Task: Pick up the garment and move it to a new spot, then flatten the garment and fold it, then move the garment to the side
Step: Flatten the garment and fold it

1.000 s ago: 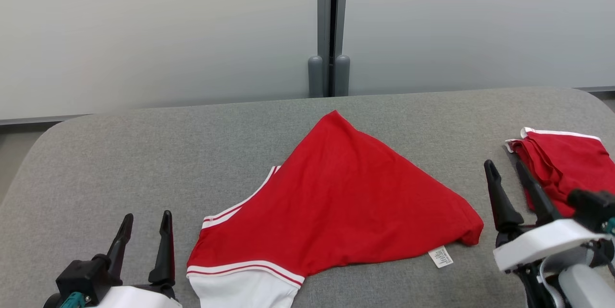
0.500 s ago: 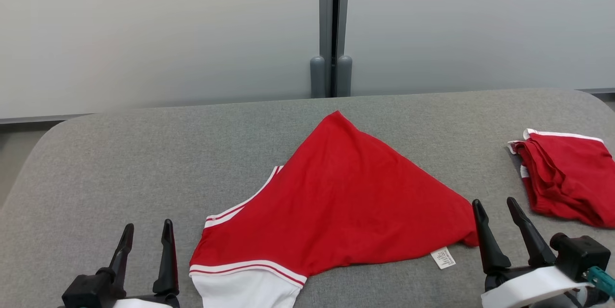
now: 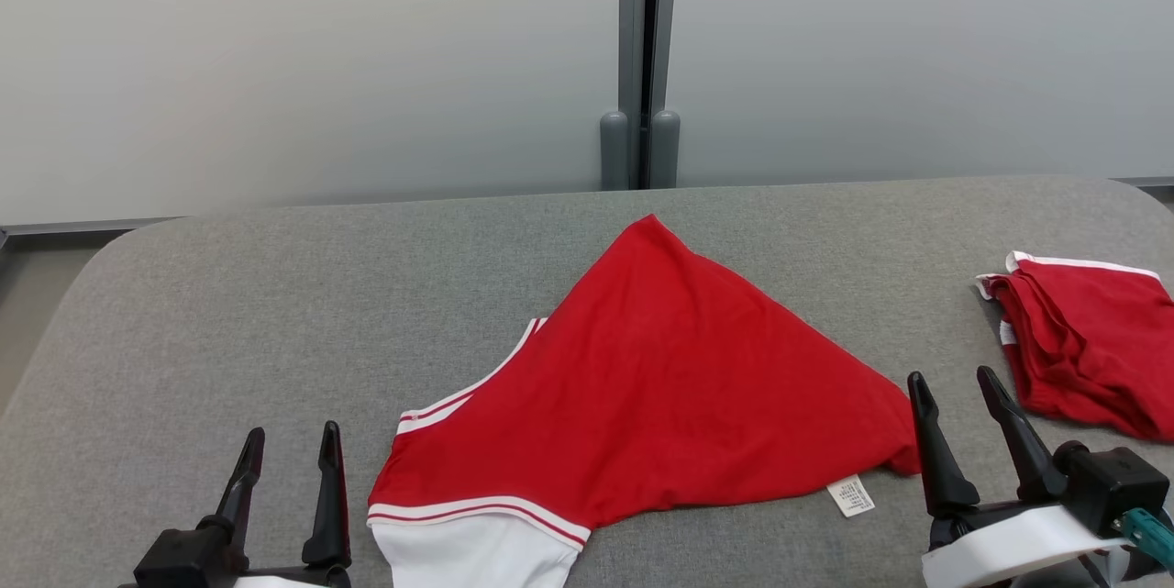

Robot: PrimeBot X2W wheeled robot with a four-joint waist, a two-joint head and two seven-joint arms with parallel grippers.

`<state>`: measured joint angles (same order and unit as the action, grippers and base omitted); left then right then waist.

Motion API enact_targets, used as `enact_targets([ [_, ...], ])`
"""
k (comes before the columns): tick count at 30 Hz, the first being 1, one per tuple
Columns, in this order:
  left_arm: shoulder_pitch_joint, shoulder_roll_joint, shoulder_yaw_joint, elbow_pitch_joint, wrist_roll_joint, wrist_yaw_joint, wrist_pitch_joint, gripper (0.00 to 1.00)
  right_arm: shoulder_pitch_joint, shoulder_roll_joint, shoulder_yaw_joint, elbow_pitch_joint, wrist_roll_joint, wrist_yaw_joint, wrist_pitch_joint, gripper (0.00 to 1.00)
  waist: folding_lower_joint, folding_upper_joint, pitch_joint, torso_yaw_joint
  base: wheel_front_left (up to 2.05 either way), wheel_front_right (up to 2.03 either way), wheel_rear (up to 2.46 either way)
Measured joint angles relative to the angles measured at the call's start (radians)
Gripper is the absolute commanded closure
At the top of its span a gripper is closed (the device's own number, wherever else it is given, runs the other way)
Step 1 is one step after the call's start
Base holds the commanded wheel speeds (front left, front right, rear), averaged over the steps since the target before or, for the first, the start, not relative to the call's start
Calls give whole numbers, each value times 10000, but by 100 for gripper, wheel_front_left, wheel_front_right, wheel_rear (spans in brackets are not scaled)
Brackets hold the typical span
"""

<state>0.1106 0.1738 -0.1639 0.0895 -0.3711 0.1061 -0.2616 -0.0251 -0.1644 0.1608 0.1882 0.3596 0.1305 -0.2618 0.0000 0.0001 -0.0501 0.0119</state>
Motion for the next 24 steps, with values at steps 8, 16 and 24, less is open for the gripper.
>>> enact_targets([
  [8, 5, -84, 104, 46, 105, -92, 0, 0, -1, 25, -98, -29, -29, 0, 0, 0, 0, 0, 52, -26, 0, 0, 0],
  [16, 33, -86, -196, 79, -94, -382, 775, 0, -10, -150, -451, 194, -25, 0, 111, 0, 0, 0, 75, 26, 0, 0, 0],
  [24, 49, 180, -727, -414, -537, -552, 3227, 0, -173, -788, -290, 1517, 662, 0, 2560, 0, 0, 0, 127, 324, 0, 0, 0],
])
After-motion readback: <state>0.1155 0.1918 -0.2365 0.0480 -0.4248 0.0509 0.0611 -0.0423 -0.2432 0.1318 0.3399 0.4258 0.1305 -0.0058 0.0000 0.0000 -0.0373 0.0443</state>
